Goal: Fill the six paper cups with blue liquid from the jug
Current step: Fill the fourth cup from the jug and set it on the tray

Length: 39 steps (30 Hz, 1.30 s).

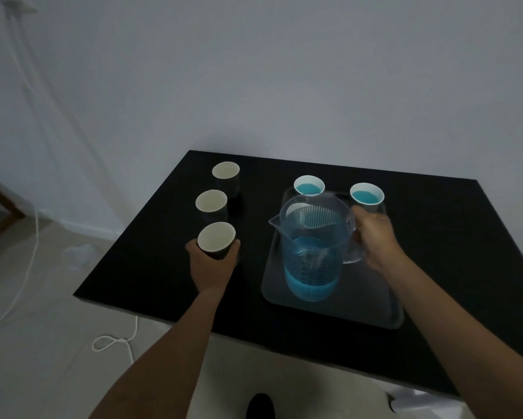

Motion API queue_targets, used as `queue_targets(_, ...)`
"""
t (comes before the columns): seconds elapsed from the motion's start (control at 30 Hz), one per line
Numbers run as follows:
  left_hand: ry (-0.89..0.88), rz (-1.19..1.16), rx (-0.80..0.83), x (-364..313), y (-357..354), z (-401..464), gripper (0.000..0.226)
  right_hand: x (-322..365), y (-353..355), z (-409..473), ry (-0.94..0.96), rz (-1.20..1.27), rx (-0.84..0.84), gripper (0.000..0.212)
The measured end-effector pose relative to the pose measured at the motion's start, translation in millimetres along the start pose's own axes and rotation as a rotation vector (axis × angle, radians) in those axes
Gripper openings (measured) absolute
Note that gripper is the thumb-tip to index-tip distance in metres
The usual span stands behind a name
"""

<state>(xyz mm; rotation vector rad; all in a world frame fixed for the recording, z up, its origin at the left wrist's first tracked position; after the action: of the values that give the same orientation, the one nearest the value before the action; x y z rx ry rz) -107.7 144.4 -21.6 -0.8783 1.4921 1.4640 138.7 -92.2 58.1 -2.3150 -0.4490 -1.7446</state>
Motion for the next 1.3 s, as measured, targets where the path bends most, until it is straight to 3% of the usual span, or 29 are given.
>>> queue_targets(0.07, -0.054, 0.01, 0.031, -8.5, -7.5, -15.1, 0.081, 2.4, 9.2, -2.4, -0.001, 0.005, -0.005, 0.016)
queue_targets(0.17, -0.111, 0.028, 0.072, -18.6, -21.7, -37.2, 0.08, 5.2, 27.4, -3.7, 0.001, 0.02, -0.048, 0.034)
queue_targets(0.3, -0.205, 0.056, 0.133, -31.0, -43.0, -62.5, 0.08, 10.6, 53.7, -6.8, 0.007, 0.004, -0.075, 0.015)
queue_targets(0.47, -0.259, 0.067, 0.263, -41.1, -74.1, -89.6, 0.081, 15.8, 93.9, -15.7, 0.021, -0.018, -0.144, 0.031)
queue_targets(0.77, -0.323, 0.067, 0.457, -64.5, -123.4, -131.7, 0.08, 25.1, 155.0, -24.5, 0.019, -0.125, -0.281, 0.034)
queue_targets(1.0, -0.399, 0.075, 0.605, -82.3, -152.6, -148.7, 0.079, 48.1, 174.5, -26.4, 0.132, -0.326, -0.362, 0.04)
queue_targets(1.3, -0.498, 0.087, 0.661, -89.2, -169.2, -147.2, 0.081, 78.0, 167.9, -17.0, 0.218, -0.717, -0.37, 0.043)
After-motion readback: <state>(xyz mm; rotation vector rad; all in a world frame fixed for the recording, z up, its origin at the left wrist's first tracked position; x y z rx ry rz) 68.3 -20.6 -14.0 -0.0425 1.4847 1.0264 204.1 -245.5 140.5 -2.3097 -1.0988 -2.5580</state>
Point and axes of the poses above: each hand's wrist, its own z-axis towards the middle knuckle, its own y-axis out of the back of the hand, x = y × z, the point moved 8 cm from there along z, towards the middle knuckle, and after that the axes turned 2 degrees about -x, right-handed, at the moved point
